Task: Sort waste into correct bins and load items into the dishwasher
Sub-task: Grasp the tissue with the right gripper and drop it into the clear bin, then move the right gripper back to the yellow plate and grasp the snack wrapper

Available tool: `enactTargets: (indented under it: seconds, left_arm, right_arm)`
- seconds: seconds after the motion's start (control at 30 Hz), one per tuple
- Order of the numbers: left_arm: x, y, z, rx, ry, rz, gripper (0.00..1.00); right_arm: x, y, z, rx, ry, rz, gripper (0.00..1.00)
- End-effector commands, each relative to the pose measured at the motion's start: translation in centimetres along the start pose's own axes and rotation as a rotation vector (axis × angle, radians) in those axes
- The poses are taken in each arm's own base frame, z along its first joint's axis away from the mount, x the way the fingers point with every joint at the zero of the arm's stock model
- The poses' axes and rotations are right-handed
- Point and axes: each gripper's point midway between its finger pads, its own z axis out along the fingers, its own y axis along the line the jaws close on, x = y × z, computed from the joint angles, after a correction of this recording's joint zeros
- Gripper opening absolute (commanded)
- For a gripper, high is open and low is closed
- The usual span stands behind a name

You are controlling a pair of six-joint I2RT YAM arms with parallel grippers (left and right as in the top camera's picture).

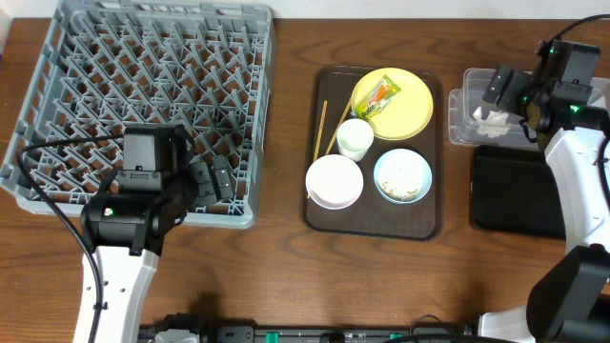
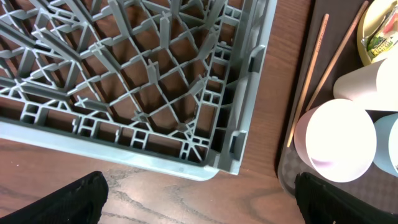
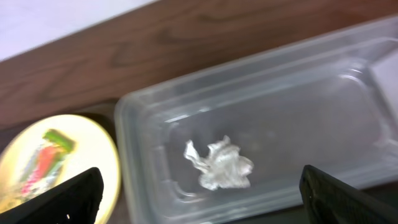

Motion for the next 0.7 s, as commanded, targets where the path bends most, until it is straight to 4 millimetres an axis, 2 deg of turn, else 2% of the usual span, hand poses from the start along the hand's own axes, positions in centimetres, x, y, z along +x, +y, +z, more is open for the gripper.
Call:
enactTargets:
  seconds: [0.0, 0.07, 0.17, 0.37, 0.53, 0.67]
  left_arm:
    - [-0.6, 0.1, -0.5, -0.01, -0.022, -0.001, 0.99]
    - [-0.6, 0.1, -0.5, -0.01, -0.022, -0.001, 0.98]
    - [-0.6, 0.1, -0.5, -0.01, -0.022, -0.001, 0.99]
    - [-0.6, 0.1, -0.5, -0.01, -0.022, -0.001, 0.99]
    - [-0.6, 0.1, -0.5, -0.01, -0.022, -0.001, 0.99]
    - [-0.6, 0.1, -0.5, -0.009, -0.022, -0.001, 0.99]
  right_arm:
    - [-0.3, 3.6, -0.5, -0.167, -0.001, -0.032, 0.99]
    - [-0.5, 5.6, -0.8, -0.213, -0.019, -0.056, 0.93]
    - [-0.4, 9.5, -1.4, -0.282, -0.052, -0.122, 0.89]
    - [-1.0, 14.8, -3.3, -0.313, -0.114, -0.207, 0.9]
    - [-2.6, 17.7, -5.2, -0.295, -0.173, -0.244, 0.96]
    - [-2.5, 19.6, -4.6, -0.286, -0.143, -0.271, 0.99]
